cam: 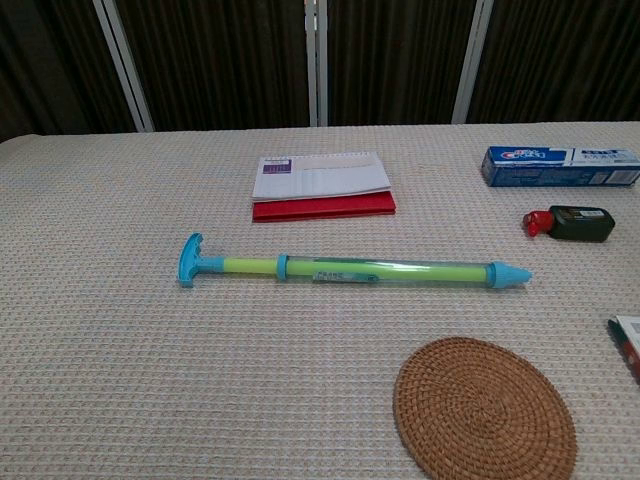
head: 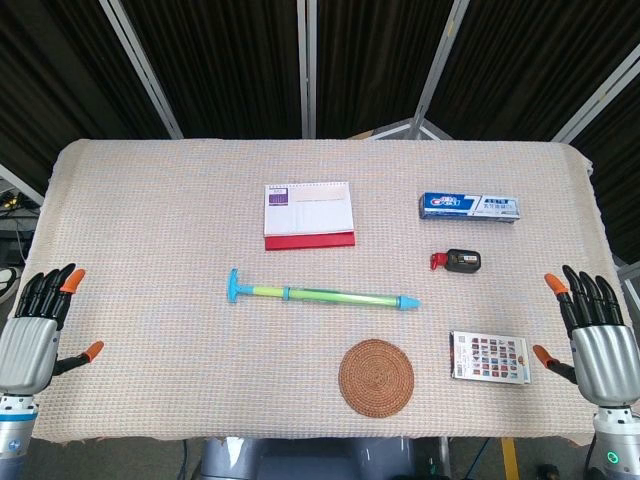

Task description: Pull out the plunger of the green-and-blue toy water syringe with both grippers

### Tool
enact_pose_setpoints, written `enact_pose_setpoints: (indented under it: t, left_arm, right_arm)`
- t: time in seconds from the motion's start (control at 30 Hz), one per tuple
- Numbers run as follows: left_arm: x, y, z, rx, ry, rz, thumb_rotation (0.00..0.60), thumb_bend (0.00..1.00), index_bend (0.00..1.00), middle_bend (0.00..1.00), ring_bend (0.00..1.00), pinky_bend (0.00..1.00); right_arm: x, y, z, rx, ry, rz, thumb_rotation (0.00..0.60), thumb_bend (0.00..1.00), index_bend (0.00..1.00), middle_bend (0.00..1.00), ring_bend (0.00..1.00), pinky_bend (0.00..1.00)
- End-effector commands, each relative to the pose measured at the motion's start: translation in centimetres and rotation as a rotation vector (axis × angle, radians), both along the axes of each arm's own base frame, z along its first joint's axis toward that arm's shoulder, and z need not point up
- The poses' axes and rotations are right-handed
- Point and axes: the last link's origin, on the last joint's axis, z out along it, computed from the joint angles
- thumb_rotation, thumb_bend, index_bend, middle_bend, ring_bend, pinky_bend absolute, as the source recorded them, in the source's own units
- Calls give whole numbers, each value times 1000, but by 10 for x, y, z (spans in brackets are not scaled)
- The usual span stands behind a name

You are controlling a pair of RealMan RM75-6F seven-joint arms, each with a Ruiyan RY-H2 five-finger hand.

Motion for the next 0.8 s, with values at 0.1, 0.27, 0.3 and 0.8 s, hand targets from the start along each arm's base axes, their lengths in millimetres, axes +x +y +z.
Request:
enact_pose_setpoints:
  t: [0.1,0.27,0.3,0.8]
  left_arm:
    - [-2,3,-2,-5,-4,-5,600,0,0,0,0,0]
    - [-1,4,-3,-10,-10,-7,600,0,0,0,0,0]
    - [-1,5,-3,-10,-12,-8,600,0,0,0,0,0]
    - [-6,24,-18,-49,75,47,600,0,0,0,0,0]
  right_arm:
    - [-5,3,0,3,12,-29,600,0,0,0,0,0]
    - [-4,-3,-9,40,-21,-39,600,0,0,216,217,21]
    - [-2,-7,-12,49,-34,-33,600,0,0,340,354,87]
    - [70,-132,-117,494,-64,-78,600,0,76,1000,1000,1000]
